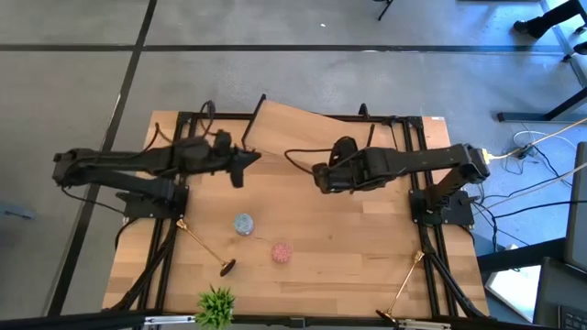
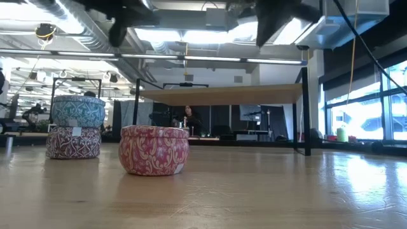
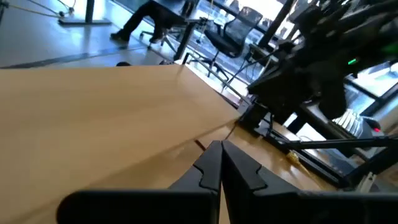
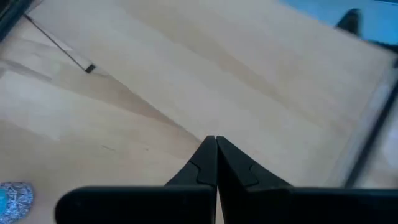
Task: Pick & Place candle stick holders
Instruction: Adjust the shelf on the table
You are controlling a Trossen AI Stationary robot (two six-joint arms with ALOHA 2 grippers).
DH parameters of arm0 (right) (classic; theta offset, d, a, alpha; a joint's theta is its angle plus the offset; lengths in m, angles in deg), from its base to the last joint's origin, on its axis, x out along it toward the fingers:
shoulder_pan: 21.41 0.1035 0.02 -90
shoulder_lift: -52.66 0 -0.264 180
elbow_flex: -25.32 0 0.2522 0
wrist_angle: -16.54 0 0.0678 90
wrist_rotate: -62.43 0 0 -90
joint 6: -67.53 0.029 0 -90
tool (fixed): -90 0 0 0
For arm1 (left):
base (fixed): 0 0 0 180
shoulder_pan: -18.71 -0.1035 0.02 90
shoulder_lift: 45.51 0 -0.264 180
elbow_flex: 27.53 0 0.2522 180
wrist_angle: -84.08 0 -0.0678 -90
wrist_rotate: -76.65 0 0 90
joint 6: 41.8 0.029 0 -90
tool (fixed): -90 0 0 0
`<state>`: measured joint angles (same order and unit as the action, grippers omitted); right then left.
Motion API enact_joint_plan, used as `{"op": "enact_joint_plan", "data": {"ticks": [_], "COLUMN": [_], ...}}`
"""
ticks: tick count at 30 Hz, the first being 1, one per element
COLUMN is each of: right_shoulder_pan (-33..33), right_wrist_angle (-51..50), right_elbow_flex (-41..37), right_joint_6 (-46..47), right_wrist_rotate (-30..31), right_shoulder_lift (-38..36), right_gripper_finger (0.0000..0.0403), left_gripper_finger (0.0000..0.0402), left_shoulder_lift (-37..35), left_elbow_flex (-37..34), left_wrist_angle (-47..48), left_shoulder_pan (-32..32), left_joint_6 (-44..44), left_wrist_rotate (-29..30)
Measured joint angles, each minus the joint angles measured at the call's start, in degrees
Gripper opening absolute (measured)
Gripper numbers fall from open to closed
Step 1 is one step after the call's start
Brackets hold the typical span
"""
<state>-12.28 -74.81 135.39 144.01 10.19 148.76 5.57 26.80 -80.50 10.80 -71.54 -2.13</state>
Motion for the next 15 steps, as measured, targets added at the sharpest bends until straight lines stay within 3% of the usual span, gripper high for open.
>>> {"op": "enact_joint_plan", "data": {"ticks": [8,15], "right_shoulder_pan": [2.8,4.1], "right_wrist_angle": [-12.4,-12.4], "right_elbow_flex": [5.5,5.5], "right_joint_6": [6.5,-0.6], "right_wrist_rotate": [1.1,-0.8], "right_shoulder_lift": [0.0,-0.6], "right_gripper_finger": [0.0000,0.0000], "left_gripper_finger": [0.0001,0.0001], "left_shoulder_lift": [1.8,1.3], "left_elbow_flex": [1.4,1.4], "left_wrist_angle": [-0.1,-0.1], "left_shoulder_pan": [-13.6,-19.8], "left_joint_6": [-2.3,-2.4], "left_wrist_rotate": [-13.7,-20.0]}}
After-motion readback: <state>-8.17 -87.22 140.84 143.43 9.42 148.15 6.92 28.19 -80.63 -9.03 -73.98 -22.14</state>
